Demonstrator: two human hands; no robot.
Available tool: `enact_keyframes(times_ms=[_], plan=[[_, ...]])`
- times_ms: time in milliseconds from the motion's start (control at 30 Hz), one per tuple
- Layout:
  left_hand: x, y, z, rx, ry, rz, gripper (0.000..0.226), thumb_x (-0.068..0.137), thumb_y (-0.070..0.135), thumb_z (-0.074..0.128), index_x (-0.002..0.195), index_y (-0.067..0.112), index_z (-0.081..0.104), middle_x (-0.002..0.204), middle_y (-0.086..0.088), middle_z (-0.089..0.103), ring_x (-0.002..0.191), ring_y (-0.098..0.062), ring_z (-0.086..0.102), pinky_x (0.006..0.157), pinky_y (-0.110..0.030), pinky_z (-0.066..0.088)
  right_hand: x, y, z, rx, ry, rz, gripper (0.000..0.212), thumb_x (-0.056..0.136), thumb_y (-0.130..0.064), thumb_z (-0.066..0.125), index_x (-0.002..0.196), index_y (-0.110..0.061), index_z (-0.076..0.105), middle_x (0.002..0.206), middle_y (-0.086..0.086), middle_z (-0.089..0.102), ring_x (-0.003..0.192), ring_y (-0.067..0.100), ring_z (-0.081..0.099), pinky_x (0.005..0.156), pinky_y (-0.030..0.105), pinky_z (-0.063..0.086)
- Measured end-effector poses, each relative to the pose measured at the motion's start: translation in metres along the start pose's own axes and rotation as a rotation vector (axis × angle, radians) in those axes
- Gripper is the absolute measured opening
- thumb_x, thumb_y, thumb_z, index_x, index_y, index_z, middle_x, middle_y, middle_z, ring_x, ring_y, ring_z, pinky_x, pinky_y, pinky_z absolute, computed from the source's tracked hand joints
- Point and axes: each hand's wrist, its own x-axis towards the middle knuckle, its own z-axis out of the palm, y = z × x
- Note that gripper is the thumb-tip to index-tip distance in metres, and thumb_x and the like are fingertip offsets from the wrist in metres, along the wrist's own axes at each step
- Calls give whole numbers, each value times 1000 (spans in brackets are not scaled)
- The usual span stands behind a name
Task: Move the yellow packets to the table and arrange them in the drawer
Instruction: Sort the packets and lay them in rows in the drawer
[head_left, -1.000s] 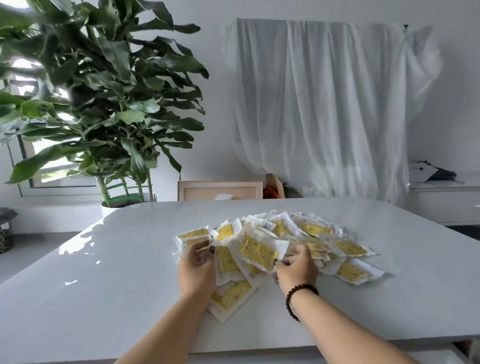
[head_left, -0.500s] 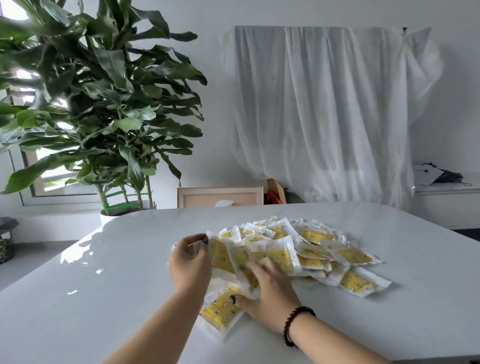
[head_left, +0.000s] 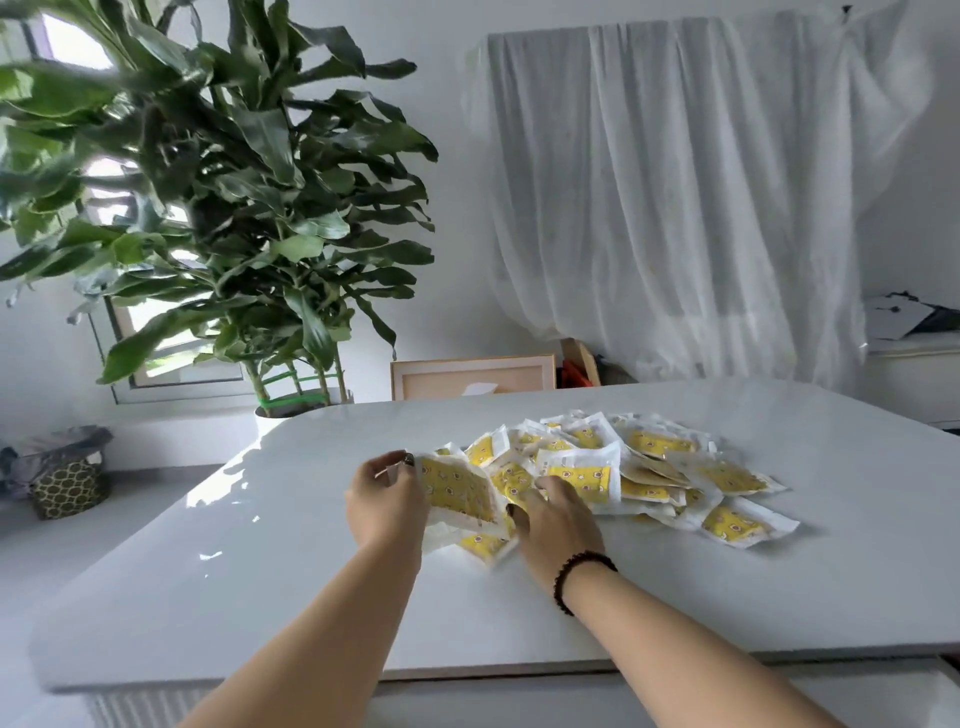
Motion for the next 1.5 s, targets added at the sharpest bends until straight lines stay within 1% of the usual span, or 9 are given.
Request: enact_keyframes(times_ms=[133, 233, 367, 567, 800, 1133, 1233, 1333, 1500], plan=[[-26, 20, -7, -30, -52, -6, 18, 87, 19, 55, 96, 28, 67, 90, 7, 67, 72, -14, 62, 61, -25, 50, -26, -23, -36, 473, 19, 190, 32, 99, -40, 31, 82, -18, 48, 91, 0, 53, 91, 23, 54, 78, 33, 46], [-44, 32, -14, -109, -91, -39, 15, 87, 20, 59, 97, 26, 68, 88, 6, 65, 70, -13, 61, 58, -23, 49, -39, -43, -61, 1047, -108, 512, 34, 89, -51, 51, 97, -17, 48, 94, 8, 61, 81, 27, 65, 63, 34, 56], [-63, 31, -29, -149, -342, -205, 17, 88, 21, 65, 105, 21, 67, 106, -11, 68, 88, -26, 66, 81, -39, 56, -68, -54, -90, 1471, -67, 595, 24, 85, -16, 69, 98, -8, 51, 94, 17, 65, 67, 26, 68, 54, 32, 57], [-92, 36, -56, -205, -901, -324, 25, 93, -4, 52, 113, 4, 62, 100, -16, 71, 85, -28, 69, 71, -38, 58, -103, -21, -123, 1311, -31, 541, 23, 78, -5, 76, 98, -6, 66, 82, 10, 69, 59, 17, 66, 57, 29, 55], [-97, 37, -69, -202, -988, -238, 36, 80, -18, 60, 109, 3, 63, 104, -17, 72, 88, -29, 72, 70, -36, 61, -116, 1, -147, 1129, 98, 439, 59, 74, -11, 80, 128, -2, 56, 95, 22, 70, 48, 17, 66, 45, 23, 52], [-93, 38, -66, -79, -1067, -249, 23, 87, -8, 59, 107, 1, 64, 96, -14, 73, 85, -23, 71, 71, -31, 60, -107, -2, -134, 1054, 283, 427, 29, 78, -8, 77, 106, -10, 67, 81, 4, 70, 56, 13, 63, 48, 24, 52], [-90, 38, -67, 4, -1110, -243, 29, 84, -7, 62, 112, 3, 63, 101, -15, 72, 88, -26, 70, 68, -31, 60, -104, -5, -124, 952, 371, 446, 12, 78, -12, 76, 79, -22, 70, 77, -2, 70, 69, 16, 66, 64, 33, 58], [-90, 37, -67, 10, -1141, -260, 45, 76, -11, 69, 116, 8, 59, 98, -14, 74, 83, -25, 72, 58, -27, 58, -101, -4, -118, 955, 440, 484, 11, 80, -13, 74, 76, -24, 72, 72, -13, 66, 74, 9, 65, 72, 24, 53], [-96, 36, -68, 113, -1267, -237, 47, 78, -10, 68, 120, 8, 58, 110, -14, 71, 102, -29, 69, 79, -39, 58, -98, -9, -113, 915, 446, 462, 5, 83, -18, 70, 81, -22, 70, 76, -4, 69, 71, 13, 64, 65, 21, 47]])
